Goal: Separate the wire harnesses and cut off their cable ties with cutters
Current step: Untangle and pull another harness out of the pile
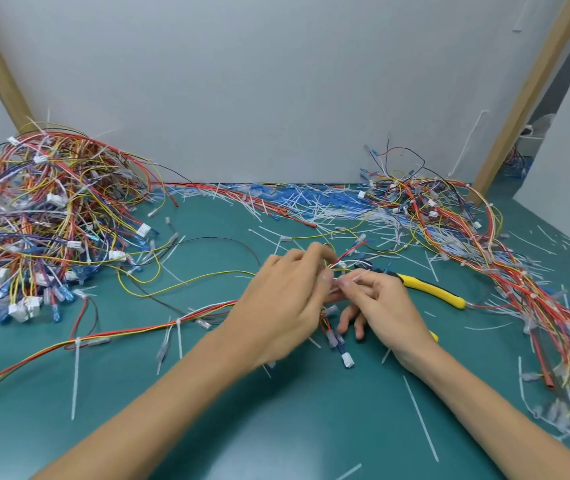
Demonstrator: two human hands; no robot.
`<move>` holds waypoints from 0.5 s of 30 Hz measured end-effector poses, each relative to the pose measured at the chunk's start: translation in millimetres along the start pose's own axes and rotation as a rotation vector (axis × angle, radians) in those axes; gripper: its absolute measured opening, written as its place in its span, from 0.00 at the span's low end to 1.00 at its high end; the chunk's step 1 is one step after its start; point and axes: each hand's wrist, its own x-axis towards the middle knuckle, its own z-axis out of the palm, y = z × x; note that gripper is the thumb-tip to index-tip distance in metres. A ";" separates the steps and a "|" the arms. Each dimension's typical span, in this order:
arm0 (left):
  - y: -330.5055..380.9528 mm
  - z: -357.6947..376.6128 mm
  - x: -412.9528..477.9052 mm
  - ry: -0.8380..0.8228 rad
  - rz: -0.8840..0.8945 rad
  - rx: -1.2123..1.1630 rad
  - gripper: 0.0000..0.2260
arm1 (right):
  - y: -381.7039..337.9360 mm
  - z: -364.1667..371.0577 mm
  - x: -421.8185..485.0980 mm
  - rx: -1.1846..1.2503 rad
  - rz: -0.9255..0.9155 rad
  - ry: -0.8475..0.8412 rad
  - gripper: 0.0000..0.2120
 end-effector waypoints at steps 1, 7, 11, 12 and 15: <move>-2.8 8.3 6.1 -0.022 -0.006 0.045 0.08 | -0.3 0.2 0.0 0.012 0.007 0.000 0.09; -36.7 30.9 5.6 -0.052 -0.061 0.056 0.03 | 1.9 1.2 -0.5 -0.036 0.021 0.031 0.11; -43.3 34.2 2.8 -0.032 -0.092 -0.011 0.05 | -2.0 4.6 -3.6 -0.108 -0.071 0.098 0.10; -42.3 35.1 2.4 -0.020 -0.085 -0.007 0.05 | -2.8 5.1 -4.9 -0.170 -0.118 0.130 0.10; -38.4 37.4 0.0 0.006 -0.066 0.031 0.05 | -3.2 6.1 -9.0 -0.390 -0.252 0.179 0.09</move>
